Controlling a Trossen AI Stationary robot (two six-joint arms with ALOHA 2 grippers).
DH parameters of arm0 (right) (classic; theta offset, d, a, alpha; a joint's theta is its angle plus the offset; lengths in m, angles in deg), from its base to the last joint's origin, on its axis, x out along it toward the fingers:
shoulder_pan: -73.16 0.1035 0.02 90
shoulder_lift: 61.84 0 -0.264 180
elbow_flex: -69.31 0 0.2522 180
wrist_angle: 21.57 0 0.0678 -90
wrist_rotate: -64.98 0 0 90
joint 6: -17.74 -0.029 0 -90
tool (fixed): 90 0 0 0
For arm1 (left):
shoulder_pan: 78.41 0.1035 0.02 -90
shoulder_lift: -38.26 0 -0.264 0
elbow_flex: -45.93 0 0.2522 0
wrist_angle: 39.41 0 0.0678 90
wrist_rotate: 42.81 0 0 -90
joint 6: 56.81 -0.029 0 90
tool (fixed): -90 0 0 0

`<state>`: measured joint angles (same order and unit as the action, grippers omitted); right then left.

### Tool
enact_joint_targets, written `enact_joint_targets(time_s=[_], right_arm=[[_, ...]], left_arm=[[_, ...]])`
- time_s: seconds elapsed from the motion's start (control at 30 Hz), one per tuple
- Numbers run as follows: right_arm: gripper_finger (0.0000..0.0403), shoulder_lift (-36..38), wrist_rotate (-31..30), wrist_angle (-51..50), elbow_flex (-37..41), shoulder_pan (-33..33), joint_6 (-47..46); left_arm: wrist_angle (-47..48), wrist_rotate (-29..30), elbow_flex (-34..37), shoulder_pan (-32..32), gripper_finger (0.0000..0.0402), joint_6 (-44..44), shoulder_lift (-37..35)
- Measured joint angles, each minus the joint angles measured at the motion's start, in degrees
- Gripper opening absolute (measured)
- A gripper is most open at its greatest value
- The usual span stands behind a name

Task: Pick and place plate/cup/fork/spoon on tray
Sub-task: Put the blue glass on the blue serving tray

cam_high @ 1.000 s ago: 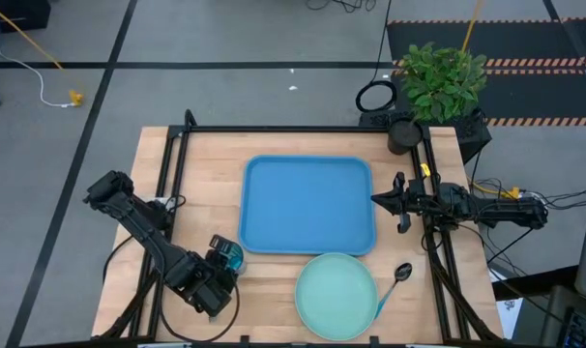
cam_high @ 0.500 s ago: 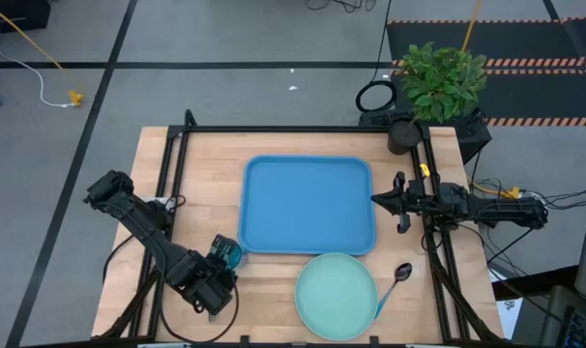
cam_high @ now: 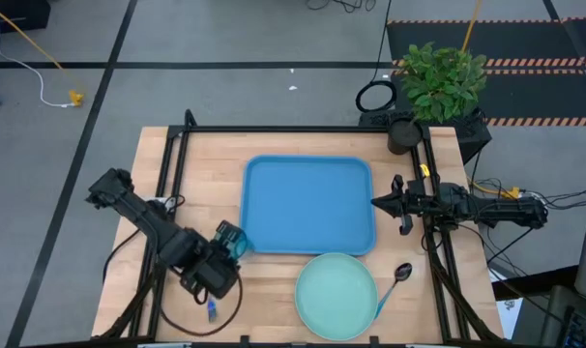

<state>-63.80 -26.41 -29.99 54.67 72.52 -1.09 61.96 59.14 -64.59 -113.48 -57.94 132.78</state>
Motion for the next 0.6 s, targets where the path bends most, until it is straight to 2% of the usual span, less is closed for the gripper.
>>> enact_joint_targets(time_s=[0.27,0.4,0.6], right_arm=[[0.0,0.02,-0.2,0.03,0.01,0.0,1.5],[0.0,0.02,-0.22,0.06,0.02,0.0,1.36],[0.0,0.02,-0.26,0.07,0.0,0.0,1.49]], left_arm=[[2.29,1.71,-3.61,9.47,0.0013,-14.09,-0.4],[2.5,5.99,-3.63,15.79,0.0017,-20.18,-0.78],[2.22,6.12,-3.63,26.27,0.0012,-27.69,-1.05]])
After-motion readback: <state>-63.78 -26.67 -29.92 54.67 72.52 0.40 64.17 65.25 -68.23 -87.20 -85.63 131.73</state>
